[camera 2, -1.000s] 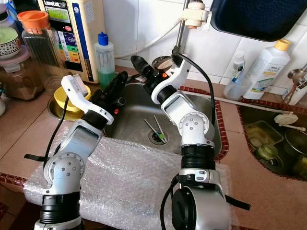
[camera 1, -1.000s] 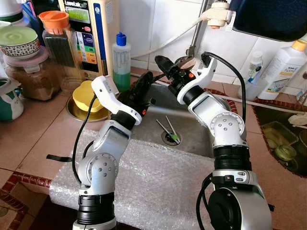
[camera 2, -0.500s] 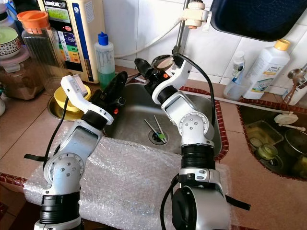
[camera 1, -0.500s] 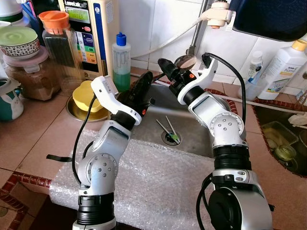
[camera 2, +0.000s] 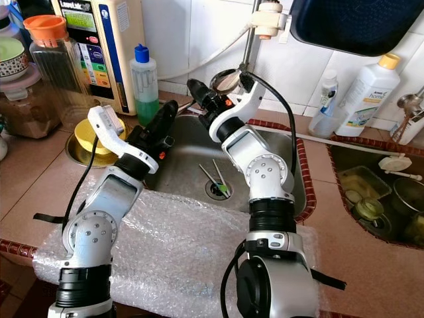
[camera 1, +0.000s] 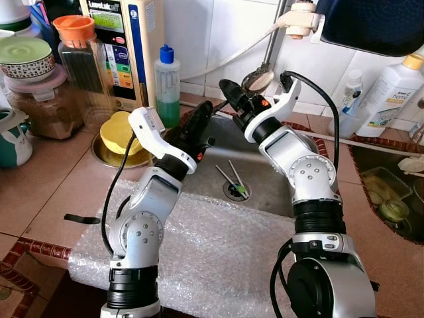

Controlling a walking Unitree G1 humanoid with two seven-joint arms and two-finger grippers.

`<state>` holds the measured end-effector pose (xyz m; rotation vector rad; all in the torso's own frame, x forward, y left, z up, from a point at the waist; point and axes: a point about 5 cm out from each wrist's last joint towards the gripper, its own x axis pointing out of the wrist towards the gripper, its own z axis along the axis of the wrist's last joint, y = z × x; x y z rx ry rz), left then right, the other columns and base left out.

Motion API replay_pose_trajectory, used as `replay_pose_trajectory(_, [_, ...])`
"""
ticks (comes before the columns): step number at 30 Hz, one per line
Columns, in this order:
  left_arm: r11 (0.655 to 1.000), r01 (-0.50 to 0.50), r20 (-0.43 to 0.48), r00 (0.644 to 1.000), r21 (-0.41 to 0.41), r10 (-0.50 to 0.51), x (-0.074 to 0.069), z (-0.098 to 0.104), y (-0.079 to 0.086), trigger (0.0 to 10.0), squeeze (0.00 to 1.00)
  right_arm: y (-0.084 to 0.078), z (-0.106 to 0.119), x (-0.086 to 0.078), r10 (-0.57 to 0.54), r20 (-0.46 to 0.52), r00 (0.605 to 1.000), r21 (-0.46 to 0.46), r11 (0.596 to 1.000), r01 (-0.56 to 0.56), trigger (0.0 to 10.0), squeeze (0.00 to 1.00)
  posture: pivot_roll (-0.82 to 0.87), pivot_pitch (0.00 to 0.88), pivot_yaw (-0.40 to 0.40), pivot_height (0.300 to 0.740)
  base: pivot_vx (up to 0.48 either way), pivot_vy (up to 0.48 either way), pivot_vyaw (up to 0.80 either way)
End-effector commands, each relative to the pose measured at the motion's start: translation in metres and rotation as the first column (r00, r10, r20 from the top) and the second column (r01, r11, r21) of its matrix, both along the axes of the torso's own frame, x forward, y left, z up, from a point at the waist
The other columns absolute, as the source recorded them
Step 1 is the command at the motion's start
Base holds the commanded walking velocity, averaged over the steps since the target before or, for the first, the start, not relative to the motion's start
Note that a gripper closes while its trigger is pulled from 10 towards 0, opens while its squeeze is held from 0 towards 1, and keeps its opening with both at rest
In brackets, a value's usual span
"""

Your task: Kitchen organization

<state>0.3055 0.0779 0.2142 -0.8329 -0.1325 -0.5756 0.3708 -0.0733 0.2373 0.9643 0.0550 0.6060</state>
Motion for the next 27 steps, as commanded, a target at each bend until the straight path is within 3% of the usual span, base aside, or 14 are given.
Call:
replay_pose_trajectory(1, [0.999,-0.015,-0.006,1.0,0.047,0.015,0.002,0.001,0.002,0.0,0.0,-0.017,0.008,0.005,-0.106,0.028,0.994,-0.046,0.993,0.107,0.0,0.0,-0.02,0.023,-0.012,0.74,0.0,0.0,0.0])
replay_pose_trajectory(3, [0.997,-0.009,-0.005,1.0,0.071,0.01,0.002,0.001,0.002,4.8,0.0,-0.018,0.007,0.004,-0.114,0.028,0.993,-0.046,0.992,0.115,0.0,0.0,-0.02,0.029,-0.002,0.74,0.0,0.0,0.0])
replay_pose_trajectory(4, [0.997,-0.009,-0.005,1.0,0.071,0.01,0.002,0.001,0.002,4.8,0.0,-0.018,0.007,0.004,-0.114,0.028,0.993,-0.046,0.992,0.115,0.0,0.0,-0.02,0.029,-0.002,0.74,0.0,0.0,0.0])
replay_pose_trajectory(5, [0.997,-0.01,-0.008,1.0,0.074,0.011,0.003,0.0,0.002,10.0,0.0,-0.019,0.006,0.004,-0.116,0.027,0.993,-0.046,0.992,0.117,0.0,0.0,-0.02,0.029,-0.002,0.74,0.0,0.0,0.0])
replay_pose_trajectory(17, [0.995,0.009,-0.014,1.0,0.1,-0.007,0.001,-0.001,0.0,10.0,0.02,-0.026,0.008,0.007,-0.179,0.033,0.983,-0.058,0.982,0.181,0.0,0.0,0.02,0.028,-0.002,0.74,0.0,0.0,0.0])
replay_pose_trajectory(18, [0.995,0.012,-0.013,1.0,0.103,-0.01,0.001,-0.001,0.0,10.0,0.23,-0.027,0.007,0.007,-0.19,0.029,0.981,-0.059,0.98,0.191,0.0,0.0,0.03,0.027,-0.008,0.74,0.0,0.0,0.0])
replay_pose_trajectory(19, [0.994,0.012,-0.012,1.0,0.104,-0.011,0.001,-0.001,0.0,10.0,0.6,-0.028,0.007,0.008,-0.197,0.026,0.98,-0.059,0.978,0.198,0.0,0.0,0.03,0.027,-0.009,0.74,0.0,0.0,0.0])
replay_pose_trajectory(20, [0.994,0.012,-0.012,1.0,0.105,-0.011,0.001,-0.001,0.0,10.0,0.6,-0.029,0.006,0.008,-0.2,0.024,0.98,-0.059,0.978,0.201,0.0,0.0,0.03,0.026,-0.011,0.74,0.0,0.0,0.0])
replay_pose_trajectory(21, [0.995,0.007,-0.017,1.0,0.102,-0.005,0.001,-0.002,0.0,10.0,1.0,-0.029,0.006,0.009,-0.203,0.023,0.979,-0.061,0.977,0.204,0.0,0.0,0.03,0.027,-0.013,0.74,0.0,0.0,0.0])
replay_pose_trajectory(27, [0.995,0.002,-0.03,1.0,0.101,0.002,-0.002,-0.005,-0.001,10.0,1.0,-0.032,0.009,0.012,-0.228,0.032,0.973,-0.072,0.971,0.23,0.0,0.0,0.03,0.024,-0.019,0.74,0.0,0.0,0.0])
